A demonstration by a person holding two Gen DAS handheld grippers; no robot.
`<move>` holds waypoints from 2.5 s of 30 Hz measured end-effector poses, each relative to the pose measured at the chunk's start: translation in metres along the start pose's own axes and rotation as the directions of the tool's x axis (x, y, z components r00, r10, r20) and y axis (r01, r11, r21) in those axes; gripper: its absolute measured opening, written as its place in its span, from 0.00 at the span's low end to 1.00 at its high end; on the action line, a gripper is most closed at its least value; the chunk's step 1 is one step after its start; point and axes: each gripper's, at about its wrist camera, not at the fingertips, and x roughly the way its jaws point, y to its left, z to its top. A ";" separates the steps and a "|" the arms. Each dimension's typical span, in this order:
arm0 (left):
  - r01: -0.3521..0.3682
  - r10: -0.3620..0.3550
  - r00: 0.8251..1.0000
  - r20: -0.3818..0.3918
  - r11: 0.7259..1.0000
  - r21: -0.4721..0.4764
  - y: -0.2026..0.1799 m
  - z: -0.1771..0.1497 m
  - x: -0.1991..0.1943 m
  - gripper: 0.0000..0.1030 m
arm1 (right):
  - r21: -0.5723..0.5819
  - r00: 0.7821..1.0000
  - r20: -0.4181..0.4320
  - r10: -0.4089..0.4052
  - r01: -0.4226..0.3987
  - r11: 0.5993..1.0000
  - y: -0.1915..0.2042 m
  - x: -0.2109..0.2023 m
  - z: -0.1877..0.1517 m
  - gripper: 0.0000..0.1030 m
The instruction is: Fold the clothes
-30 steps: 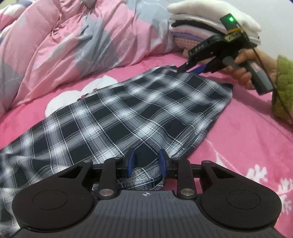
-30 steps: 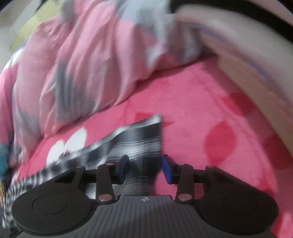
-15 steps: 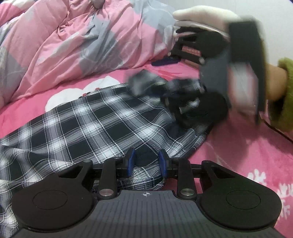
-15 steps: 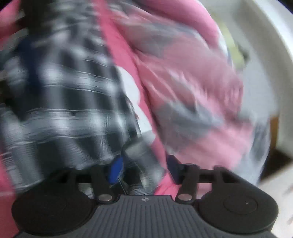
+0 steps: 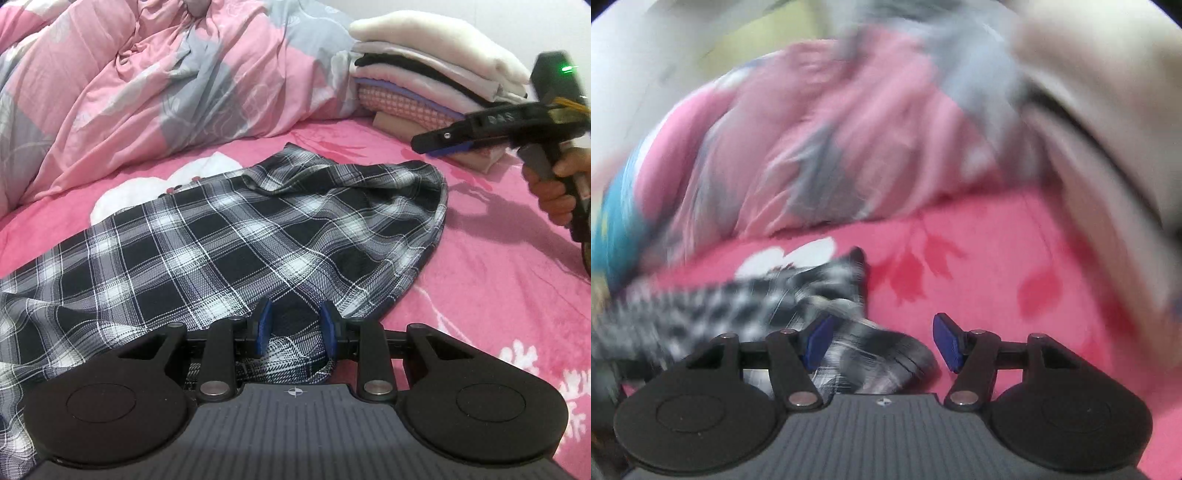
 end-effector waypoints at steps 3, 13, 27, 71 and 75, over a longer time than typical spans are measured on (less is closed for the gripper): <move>0.005 -0.005 1.000 -0.005 1.000 -0.014 0.003 0.002 -0.001 0.27 | 0.097 0.998 -0.024 0.064 -0.062 0.993 -0.018 0.008 -0.008 0.49; 0.133 -0.135 0.991 0.019 0.919 -0.372 0.050 0.065 0.017 0.27 | -0.257 0.989 0.121 0.080 -0.047 0.965 0.045 -0.007 -0.039 0.09; 0.105 -0.174 0.983 -0.056 0.789 -0.605 0.087 0.100 0.107 0.33 | -0.601 0.983 0.169 0.066 0.050 0.798 0.091 -0.039 -0.072 0.43; 0.143 -0.168 0.985 0.027 0.731 -0.667 0.113 0.097 0.116 0.31 | -0.604 0.980 0.159 0.122 -0.001 0.797 0.098 -0.067 -0.082 0.46; 0.120 -0.153 0.988 0.005 0.751 -0.649 0.110 0.102 0.120 0.31 | -0.673 0.986 0.148 0.075 0.045 0.738 0.111 -0.054 -0.090 0.45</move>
